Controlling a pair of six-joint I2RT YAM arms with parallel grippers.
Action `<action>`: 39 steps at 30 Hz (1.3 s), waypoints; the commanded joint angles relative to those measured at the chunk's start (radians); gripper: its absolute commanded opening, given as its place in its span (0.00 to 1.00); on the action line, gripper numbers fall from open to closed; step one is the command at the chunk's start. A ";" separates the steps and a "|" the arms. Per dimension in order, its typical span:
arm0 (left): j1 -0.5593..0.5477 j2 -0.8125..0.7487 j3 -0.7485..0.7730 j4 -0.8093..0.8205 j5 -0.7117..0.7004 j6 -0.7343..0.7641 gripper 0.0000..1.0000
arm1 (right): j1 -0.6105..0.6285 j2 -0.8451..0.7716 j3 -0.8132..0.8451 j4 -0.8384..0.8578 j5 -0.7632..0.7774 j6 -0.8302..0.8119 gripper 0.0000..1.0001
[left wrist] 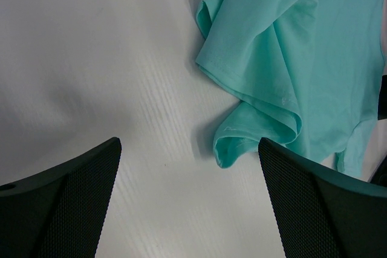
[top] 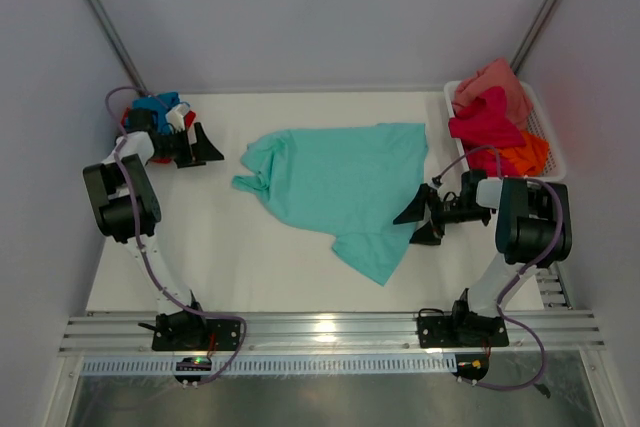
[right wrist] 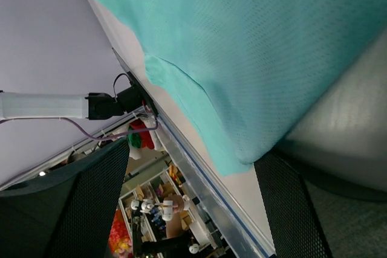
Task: Fold and stack the t-shirts
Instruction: Flatten the tshirt out
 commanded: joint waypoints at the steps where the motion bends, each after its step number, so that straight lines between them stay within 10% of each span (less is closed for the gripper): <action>1: -0.015 0.000 0.044 0.023 0.037 -0.010 0.97 | 0.050 0.038 -0.009 0.078 0.146 -0.008 0.87; 22: -0.018 0.058 0.096 -0.205 0.050 0.249 0.95 | 0.142 0.088 0.012 0.086 0.132 -0.022 0.22; 39: -0.227 0.179 0.288 -0.699 -0.001 0.607 0.96 | 0.142 0.044 0.004 0.100 0.109 -0.030 0.21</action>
